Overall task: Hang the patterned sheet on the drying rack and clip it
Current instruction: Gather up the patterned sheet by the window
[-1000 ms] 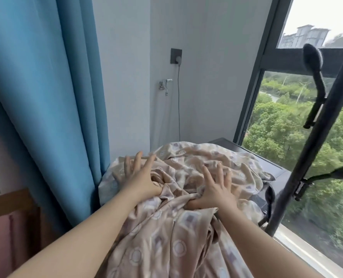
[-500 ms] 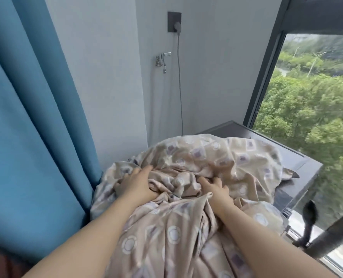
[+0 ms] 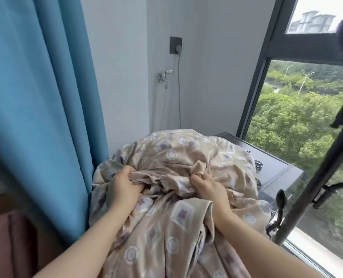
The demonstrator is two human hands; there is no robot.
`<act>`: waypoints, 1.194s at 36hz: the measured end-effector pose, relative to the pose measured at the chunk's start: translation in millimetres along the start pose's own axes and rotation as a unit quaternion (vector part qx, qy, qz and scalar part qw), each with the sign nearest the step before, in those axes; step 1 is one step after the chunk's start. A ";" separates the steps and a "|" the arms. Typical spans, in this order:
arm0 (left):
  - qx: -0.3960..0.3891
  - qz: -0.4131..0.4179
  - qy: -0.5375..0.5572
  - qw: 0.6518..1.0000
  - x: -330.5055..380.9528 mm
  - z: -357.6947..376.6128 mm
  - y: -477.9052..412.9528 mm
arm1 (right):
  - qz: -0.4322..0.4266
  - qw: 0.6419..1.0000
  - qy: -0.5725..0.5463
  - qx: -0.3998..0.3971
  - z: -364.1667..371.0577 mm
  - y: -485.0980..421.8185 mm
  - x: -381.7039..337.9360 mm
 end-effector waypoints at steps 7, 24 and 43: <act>0.042 0.044 0.071 0.996 54.0 -56.8 3.0 | -0.017 0.979 -0.096 0.176 -65.6 14.9 -30.3; 0.025 0.156 0.195 0.968 174.2 -187.6 80.2 | -0.047 0.906 -0.249 0.339 -209.9 126.4 -93.1; -0.181 0.193 0.313 0.912 298.6 -128.5 259.8 | 0.153 0.879 -0.253 0.374 -331.1 324.2 2.8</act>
Point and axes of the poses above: each hand's wrist, its own y-axis away from the middle knuckle, its own z-axis out of the palm, x = y × z, the point moved 5 cm from there along -y, towards the middle knuckle, and after that the axes turned 8 degrees about x, right-handed, at the moved point
